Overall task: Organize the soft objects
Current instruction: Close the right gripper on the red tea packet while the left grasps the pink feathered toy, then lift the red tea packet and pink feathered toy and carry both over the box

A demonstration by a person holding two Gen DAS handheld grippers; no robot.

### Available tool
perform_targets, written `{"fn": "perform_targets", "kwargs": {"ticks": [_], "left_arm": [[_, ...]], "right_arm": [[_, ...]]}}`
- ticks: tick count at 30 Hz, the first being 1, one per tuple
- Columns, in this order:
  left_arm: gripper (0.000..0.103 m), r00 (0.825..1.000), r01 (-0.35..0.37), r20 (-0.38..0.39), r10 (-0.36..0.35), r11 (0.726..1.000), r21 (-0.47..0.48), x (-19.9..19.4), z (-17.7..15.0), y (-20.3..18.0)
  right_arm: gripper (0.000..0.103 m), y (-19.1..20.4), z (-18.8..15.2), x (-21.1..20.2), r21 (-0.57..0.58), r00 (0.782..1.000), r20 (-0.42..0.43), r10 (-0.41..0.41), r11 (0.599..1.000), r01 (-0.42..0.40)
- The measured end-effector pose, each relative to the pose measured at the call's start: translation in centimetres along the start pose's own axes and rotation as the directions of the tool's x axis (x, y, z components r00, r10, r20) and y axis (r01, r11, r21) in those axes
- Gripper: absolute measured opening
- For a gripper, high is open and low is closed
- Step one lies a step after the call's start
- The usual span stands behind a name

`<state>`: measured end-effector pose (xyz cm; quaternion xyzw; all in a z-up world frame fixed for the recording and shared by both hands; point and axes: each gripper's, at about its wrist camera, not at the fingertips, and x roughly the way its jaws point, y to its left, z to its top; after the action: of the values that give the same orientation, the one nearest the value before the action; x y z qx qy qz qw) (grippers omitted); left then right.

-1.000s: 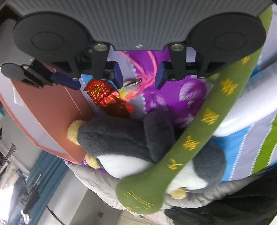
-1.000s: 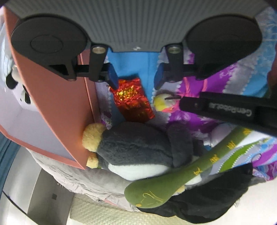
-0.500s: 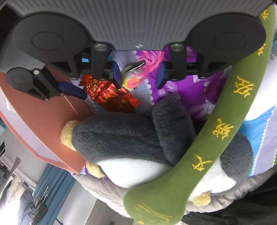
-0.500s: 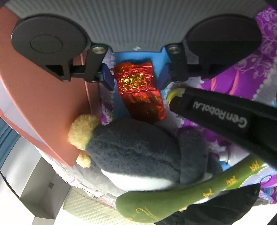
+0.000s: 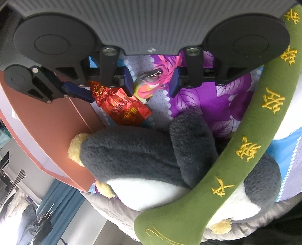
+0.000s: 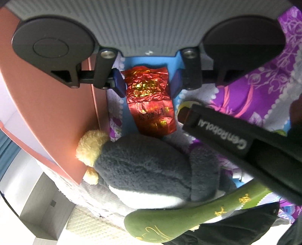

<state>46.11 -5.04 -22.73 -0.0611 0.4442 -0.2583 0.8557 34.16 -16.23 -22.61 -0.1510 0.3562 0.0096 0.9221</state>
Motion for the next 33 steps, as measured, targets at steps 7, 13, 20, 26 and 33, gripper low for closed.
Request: {"fn": "perform_targets", "kwargs": {"ticks": [7,13,20,26,33], "left_arm": [[0.035,0.999,-0.032,-0.013,0.032,0.999,0.005,0.0,-0.4,-1.5],[0.035,0.998,-0.068,0.012,0.068,0.997,-0.048,-2.1,-1.0,-1.8],[0.034,0.992,-0.107,0.048,0.113,0.988,-0.110,-6.1,-2.8,-1.7],[0.035,0.985,-0.149,0.064,0.159,0.978,-0.148,-10.0,-5.1,-1.7],[0.035,0.976,-0.188,0.073,0.205,0.962,-0.199,-13.9,-8.5,-1.5]], "right_arm": [[0.054,0.2,-0.6,-1.4,-0.026,1.000,-0.001,0.001,1.000,-0.001],[0.054,0.2,-1.0,-2.1,-0.032,1.000,-0.003,0.014,0.999,-0.014],[0.054,0.2,-0.9,-4.4,-0.022,0.998,0.014,0.057,0.998,-0.057],[0.054,0.1,-1.2,-7.3,0.052,0.989,0.006,0.147,0.988,-0.147],[0.054,0.4,-2.8,-10.1,0.144,0.974,-0.021,0.226,0.965,-0.221]]}}
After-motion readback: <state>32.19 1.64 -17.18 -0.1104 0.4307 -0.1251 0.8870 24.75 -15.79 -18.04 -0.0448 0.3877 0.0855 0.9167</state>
